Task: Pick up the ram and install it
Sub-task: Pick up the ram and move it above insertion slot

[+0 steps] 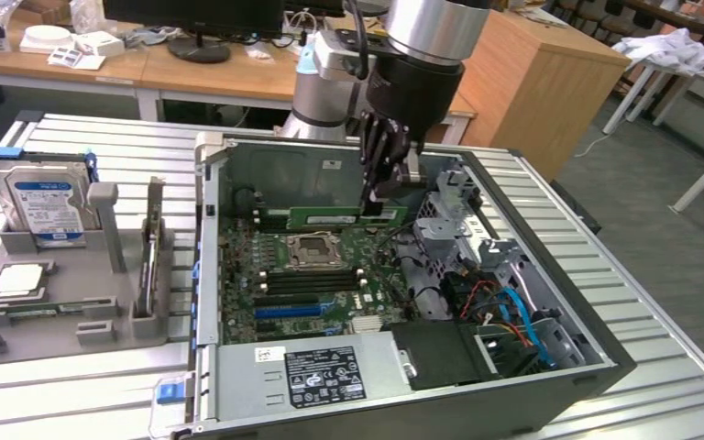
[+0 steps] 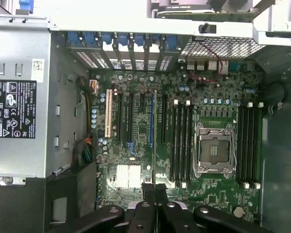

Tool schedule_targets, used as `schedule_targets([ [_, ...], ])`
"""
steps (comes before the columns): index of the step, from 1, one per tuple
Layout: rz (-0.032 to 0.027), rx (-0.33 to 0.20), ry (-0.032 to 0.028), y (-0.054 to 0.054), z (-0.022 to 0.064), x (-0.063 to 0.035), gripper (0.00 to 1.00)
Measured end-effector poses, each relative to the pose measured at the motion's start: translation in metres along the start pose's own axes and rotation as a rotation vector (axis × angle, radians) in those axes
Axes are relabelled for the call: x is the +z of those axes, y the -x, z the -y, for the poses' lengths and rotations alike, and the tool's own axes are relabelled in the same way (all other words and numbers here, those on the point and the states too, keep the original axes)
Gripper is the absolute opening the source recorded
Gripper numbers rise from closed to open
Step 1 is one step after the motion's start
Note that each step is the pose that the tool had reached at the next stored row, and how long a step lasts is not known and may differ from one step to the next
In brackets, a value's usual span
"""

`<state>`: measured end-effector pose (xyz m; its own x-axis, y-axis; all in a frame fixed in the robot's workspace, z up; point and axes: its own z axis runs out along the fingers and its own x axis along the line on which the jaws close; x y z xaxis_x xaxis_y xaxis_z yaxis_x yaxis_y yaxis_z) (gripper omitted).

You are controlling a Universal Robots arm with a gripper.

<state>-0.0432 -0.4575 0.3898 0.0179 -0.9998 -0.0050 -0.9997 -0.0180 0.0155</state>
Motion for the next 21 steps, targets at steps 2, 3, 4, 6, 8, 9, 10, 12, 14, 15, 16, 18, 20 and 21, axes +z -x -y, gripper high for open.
schedule_targets([
  [2,0.0,0.002,0.0,0.003,0.0,0.0003,0.12],
  [3,-0.0001,0.002,0.0001,0.004,0.0,0.0004,0.12],
  [4,-0.0001,0.003,0.0001,0.005,0.0,0.0006,0.12],
  [6,0.0,0.005,0.0,0.009,0.0001,0.0011,0.12],
  [8,0.0015,0.005,-0.0008,0.011,0.0002,0.002,0.12],
  [9,0.0027,0.005,-0.0015,0.011,0.0002,0.0026,0.12],
  [10,0.0036,0.005,-0.002,0.013,0.0002,0.003,0.12],
  [12,0.0051,0.006,-0.003,0.015,0.0002,0.0039,0.12],
  [14,0.0058,0.006,-0.0036,0.019,0.0003,0.0047,0.12],
  [15,0.006,0.006,-0.0039,0.02,0.0004,0.005,0.12],
  [16,0.0061,0.007,-0.004,0.022,0.0004,0.0053,0.12],
  [18,0.006,0.007,-0.0044,0.026,0.0005,0.0059,0.12],
  [20,0.0061,0.008,-0.0048,0.03,0.0006,0.0065,0.12],
  [21,0.0061,0.008,-0.0049,0.032,0.0006,0.0068,0.12],
])
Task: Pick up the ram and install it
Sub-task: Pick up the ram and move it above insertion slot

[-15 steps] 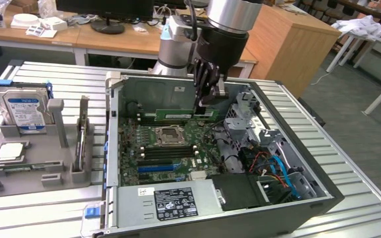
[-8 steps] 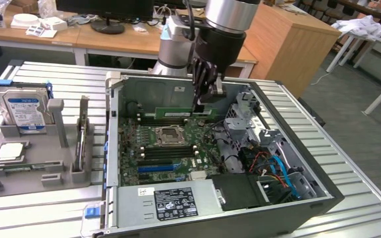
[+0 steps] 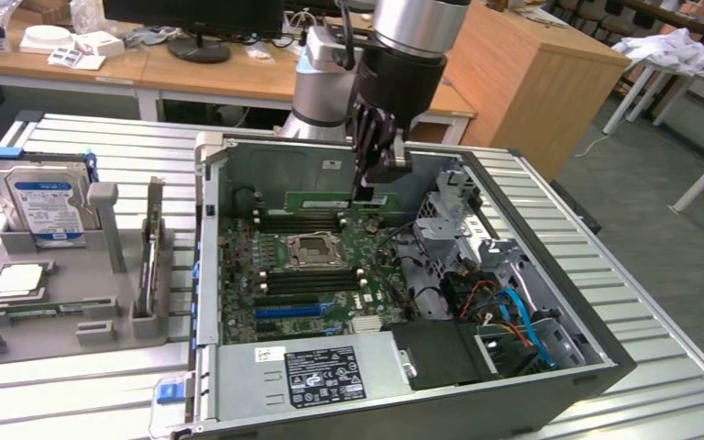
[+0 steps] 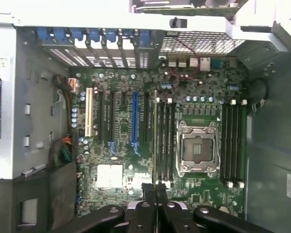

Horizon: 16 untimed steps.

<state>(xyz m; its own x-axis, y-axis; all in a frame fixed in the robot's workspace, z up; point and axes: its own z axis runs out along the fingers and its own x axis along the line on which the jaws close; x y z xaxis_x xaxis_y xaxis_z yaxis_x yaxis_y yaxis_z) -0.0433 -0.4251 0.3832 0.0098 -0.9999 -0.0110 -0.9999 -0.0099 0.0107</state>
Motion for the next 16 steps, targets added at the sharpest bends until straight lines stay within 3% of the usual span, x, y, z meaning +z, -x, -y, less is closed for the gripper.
schedule_targets([
  [8,0.0001,0.0,-0.0002,0.003,0.0,0.0005,0.12],
  [16,0.0001,0.0,-0.0012,0.003,-0.0001,0.0111,0.12],
])
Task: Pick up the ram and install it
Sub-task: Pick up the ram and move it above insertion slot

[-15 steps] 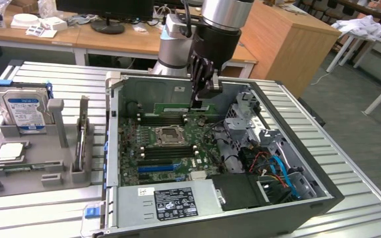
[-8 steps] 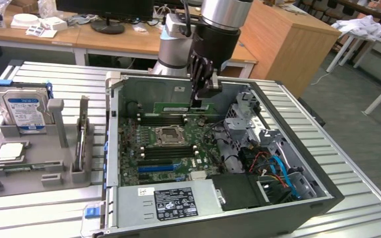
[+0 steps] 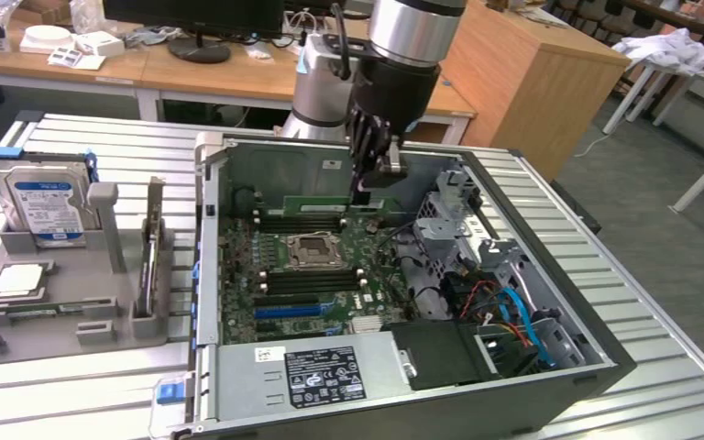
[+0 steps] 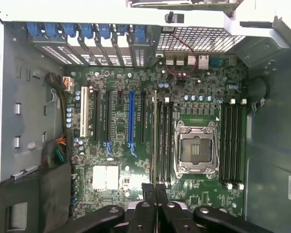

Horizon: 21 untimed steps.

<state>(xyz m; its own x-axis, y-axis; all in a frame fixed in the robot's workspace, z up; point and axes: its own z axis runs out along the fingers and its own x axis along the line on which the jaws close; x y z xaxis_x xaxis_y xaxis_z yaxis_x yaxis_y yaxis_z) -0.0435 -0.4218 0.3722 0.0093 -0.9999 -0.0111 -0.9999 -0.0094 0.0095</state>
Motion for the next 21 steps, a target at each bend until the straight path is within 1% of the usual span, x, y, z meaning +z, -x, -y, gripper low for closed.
schedule_targets([
  [11,0.0,0.0,0.0,0.0,-0.0012,0.0177,0.12],
  [21,-0.0001,0.0,0.0,0.0,-0.0018,0.0295,0.12],
])
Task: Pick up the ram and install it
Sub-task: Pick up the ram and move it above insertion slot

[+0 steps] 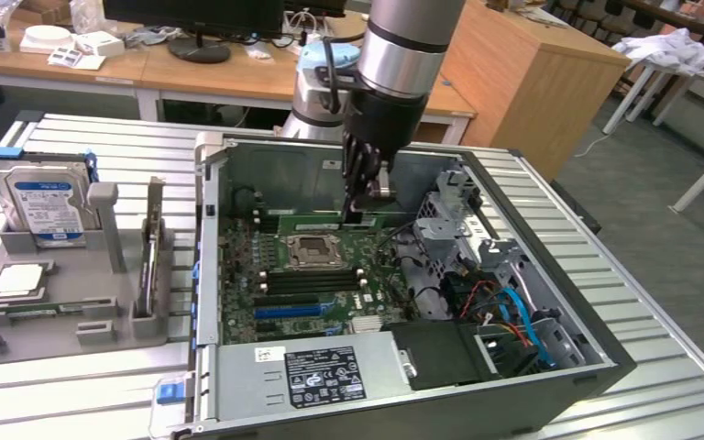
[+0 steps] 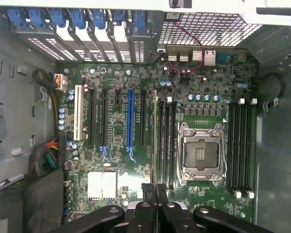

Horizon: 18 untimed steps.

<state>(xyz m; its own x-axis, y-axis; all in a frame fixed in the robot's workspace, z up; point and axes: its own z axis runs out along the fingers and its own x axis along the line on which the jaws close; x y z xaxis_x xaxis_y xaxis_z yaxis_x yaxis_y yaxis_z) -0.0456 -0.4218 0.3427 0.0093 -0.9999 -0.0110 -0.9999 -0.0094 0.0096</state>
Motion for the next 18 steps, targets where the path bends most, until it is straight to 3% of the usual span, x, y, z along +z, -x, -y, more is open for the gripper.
schedule_targets([
  [18,0.0,0.001,0.0003,0.0044,0.0025,0.0035,0.12],
])
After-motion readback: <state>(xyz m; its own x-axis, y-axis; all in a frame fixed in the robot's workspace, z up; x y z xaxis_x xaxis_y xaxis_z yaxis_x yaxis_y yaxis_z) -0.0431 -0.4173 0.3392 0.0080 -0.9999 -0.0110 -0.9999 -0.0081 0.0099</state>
